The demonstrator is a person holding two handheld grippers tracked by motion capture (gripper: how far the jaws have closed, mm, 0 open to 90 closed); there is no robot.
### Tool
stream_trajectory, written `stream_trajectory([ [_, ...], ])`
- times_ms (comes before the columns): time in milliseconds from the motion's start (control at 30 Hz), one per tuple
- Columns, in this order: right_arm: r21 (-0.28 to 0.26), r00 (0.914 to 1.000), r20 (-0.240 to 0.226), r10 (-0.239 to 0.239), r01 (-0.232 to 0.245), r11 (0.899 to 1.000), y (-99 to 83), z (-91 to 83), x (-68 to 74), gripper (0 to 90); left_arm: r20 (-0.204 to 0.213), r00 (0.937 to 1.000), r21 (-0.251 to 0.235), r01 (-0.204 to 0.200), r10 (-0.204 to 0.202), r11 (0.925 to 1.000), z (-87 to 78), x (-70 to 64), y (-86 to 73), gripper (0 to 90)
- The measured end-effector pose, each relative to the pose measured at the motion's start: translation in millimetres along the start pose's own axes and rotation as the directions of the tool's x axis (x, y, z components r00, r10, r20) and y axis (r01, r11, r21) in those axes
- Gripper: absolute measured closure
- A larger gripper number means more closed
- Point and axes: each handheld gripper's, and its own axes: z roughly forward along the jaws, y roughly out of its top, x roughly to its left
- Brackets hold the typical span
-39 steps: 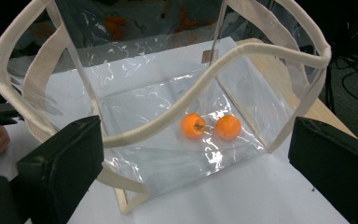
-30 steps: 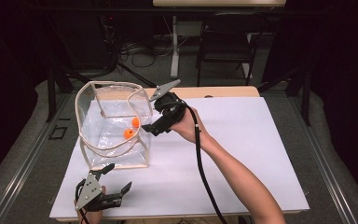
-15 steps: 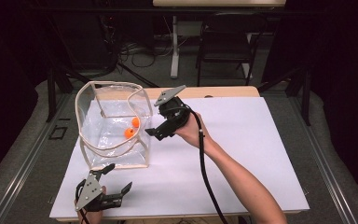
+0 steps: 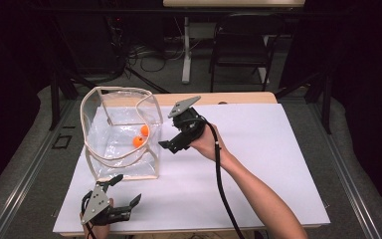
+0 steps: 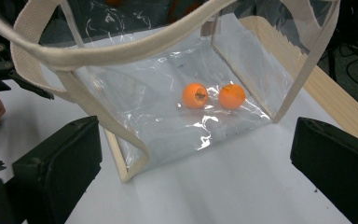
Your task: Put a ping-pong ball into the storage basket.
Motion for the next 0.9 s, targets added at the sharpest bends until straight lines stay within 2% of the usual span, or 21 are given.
stream_trajectory([
  [900,0.036,0.9999,0.013,-0.011,0.011,0.999,-30.9,-9.1,4.6,0.0,0.004,0.9999,0.001,-0.011,0.011,0.9999,2.4,-0.2,1.8,15.6],
])
